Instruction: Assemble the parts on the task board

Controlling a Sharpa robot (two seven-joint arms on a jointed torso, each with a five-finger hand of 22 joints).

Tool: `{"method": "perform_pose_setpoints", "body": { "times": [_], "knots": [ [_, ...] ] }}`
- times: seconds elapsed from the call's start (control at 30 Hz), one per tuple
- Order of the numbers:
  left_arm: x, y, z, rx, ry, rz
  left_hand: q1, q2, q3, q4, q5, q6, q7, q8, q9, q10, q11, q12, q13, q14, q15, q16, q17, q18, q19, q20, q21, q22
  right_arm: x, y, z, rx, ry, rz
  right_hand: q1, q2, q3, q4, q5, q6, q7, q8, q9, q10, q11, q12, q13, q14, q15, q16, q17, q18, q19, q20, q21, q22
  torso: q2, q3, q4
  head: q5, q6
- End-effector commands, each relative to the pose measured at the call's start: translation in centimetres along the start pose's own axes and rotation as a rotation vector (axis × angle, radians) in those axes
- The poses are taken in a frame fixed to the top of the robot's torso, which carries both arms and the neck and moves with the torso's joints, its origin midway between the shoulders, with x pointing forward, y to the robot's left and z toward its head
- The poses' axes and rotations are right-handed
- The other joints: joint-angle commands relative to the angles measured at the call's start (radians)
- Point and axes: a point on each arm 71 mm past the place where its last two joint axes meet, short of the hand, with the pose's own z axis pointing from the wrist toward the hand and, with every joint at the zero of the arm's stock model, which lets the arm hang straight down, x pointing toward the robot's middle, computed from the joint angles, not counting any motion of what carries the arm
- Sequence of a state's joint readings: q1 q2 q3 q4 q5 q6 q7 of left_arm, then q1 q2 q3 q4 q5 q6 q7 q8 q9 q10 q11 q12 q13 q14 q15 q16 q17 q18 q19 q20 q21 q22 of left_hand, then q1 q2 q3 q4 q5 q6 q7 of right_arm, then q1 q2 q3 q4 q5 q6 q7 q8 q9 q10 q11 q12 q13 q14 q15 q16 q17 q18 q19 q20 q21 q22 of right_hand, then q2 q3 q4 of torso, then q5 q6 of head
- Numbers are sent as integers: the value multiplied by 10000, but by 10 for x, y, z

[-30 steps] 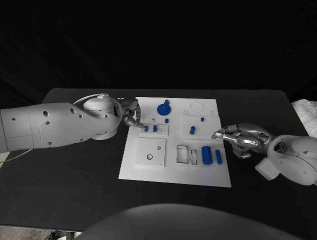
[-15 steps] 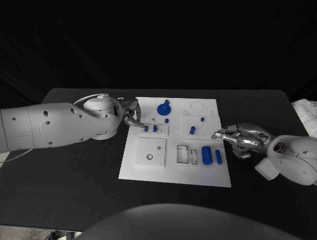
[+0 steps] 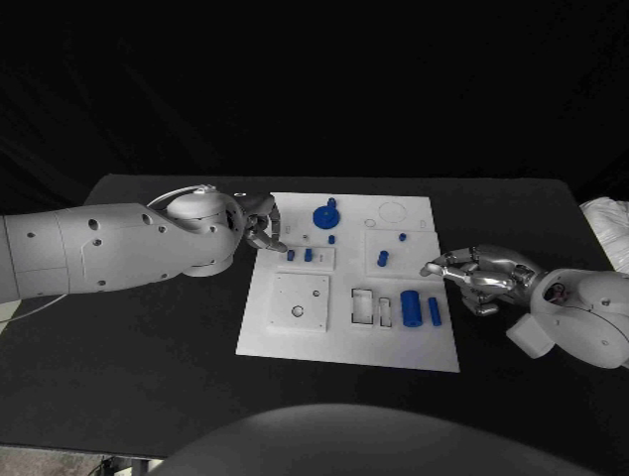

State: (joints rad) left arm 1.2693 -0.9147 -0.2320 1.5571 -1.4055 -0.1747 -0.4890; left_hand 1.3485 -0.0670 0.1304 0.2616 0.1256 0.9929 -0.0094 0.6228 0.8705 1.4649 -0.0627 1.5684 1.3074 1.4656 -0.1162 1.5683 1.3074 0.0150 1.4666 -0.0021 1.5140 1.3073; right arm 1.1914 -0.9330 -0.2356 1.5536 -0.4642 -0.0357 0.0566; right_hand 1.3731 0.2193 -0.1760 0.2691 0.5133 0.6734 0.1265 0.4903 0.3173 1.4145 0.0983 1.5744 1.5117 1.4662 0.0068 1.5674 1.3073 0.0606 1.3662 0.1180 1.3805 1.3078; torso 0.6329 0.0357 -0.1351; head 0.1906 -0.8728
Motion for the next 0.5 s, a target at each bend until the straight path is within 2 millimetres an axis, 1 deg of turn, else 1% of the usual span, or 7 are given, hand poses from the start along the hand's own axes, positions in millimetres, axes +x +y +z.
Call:
{"method": "perform_pose_setpoints", "body": {
  "times": [0.03, 0.33, 0.5],
  "knots": [
    [-1, -1, 1, 31, -144, -66, 130, -10, 34, -65, 57, -45, 3, -26, 16, 1059, -43, 24, 2634, 1052, 0, 25, 2634, 11, 741, 6, -59, 2419, 2, 0, 0, -34, 197, -52, 139, 71, 60, 10, 33, -63, -14, -48, -12, 1563, -512, -37, 591, 1046, -51, 34, 2635, -28, 49, -23, 24, 1865, 0, -1, -8, 16, 2],
    [2, 0, 5, -91, -174, 20, 280, -15, 72, -138, 66, -41, 5, -38, 30, 1059, -40, 24, 2634, 1052, -2, 25, 2634, 13, 739, 4, -68, 2416, 2, 0, 0, -35, 196, -47, 145, 71, 70, 8, 39, -63, -11, -48, -11, 1563, -511, -37, 591, 1046, -51, 34, 2635, -27, 46, -23, 21, 1863, 6, -1, -24, 22, 2],
    [4, -2, 7, -80, -154, 38, 287, -17, 73, -142, 64, -42, 6, -39, 31, 1059, -40, 24, 2634, 1052, -2, 25, 2634, 15, 736, 4, -74, 2414, 2, 0, 0, -33, 190, -43, 144, 72, 73, 11, 39, -63, -9, -48, -11, 1563, -510, -37, 591, 1046, -51, 34, 2635, -28, 50, -23, 24, 1865, 16, -3, -18, 5, 2]
  ]
}}
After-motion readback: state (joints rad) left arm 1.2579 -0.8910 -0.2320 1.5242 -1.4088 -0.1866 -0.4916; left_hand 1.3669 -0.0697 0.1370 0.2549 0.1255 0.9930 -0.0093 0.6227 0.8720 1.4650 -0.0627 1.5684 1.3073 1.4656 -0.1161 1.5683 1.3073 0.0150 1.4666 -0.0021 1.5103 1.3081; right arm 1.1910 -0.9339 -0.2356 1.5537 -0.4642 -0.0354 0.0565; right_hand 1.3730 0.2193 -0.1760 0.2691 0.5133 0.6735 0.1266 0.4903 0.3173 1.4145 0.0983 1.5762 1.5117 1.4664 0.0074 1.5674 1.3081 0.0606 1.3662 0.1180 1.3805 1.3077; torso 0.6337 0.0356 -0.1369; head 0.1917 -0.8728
